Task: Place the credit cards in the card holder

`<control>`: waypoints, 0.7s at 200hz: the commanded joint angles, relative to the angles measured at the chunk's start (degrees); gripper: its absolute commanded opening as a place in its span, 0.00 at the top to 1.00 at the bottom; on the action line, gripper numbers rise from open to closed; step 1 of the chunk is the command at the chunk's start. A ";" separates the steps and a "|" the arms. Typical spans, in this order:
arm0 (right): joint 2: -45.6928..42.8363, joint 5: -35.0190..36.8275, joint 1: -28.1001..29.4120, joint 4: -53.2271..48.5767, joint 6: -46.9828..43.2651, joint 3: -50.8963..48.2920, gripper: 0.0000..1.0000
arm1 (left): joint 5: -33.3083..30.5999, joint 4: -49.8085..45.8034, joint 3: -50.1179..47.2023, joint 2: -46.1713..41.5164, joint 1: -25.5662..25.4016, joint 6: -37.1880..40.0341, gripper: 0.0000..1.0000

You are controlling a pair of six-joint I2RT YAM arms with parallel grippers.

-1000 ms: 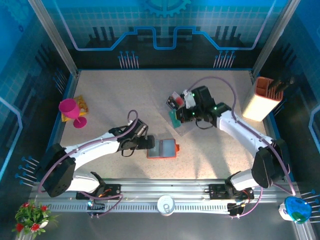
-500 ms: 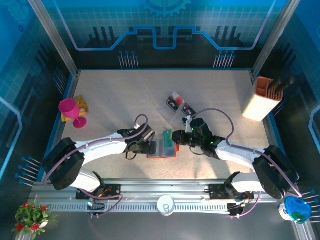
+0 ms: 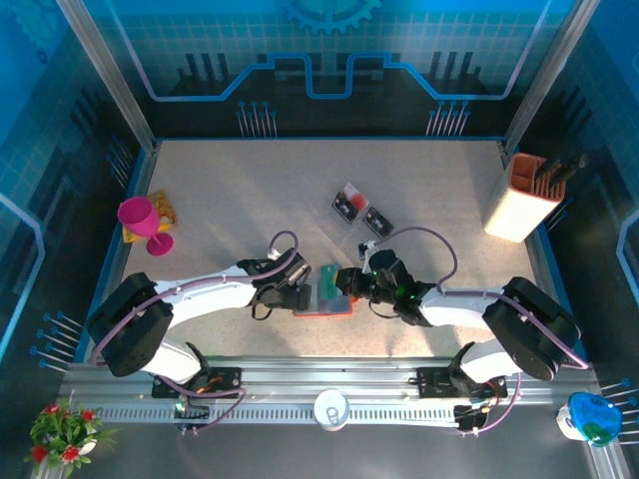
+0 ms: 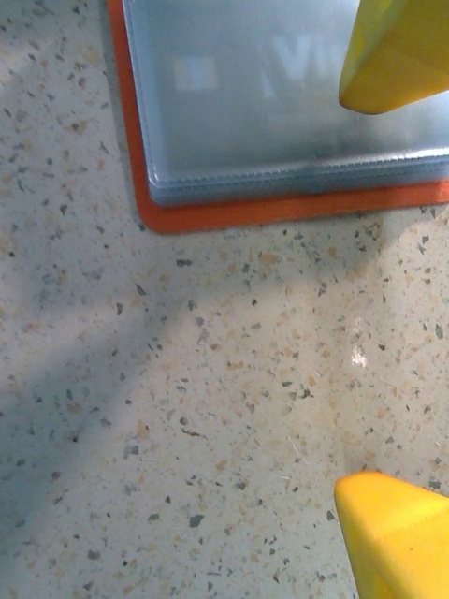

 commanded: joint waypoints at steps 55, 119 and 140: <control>3.28 2.63 1.33 6.18 1.35 -0.75 1.00 | -1.79 -2.16 -1.61 1.46 -0.45 -1.06 0.01; 6.94 2.53 2.08 10.06 2.45 -0.58 1.00 | -1.75 -2.16 -2.16 1.37 -0.46 -1.41 0.01; 7.70 2.67 2.29 10.68 2.62 -0.80 1.00 | -1.71 -2.07 -2.33 1.29 -0.47 -1.57 0.01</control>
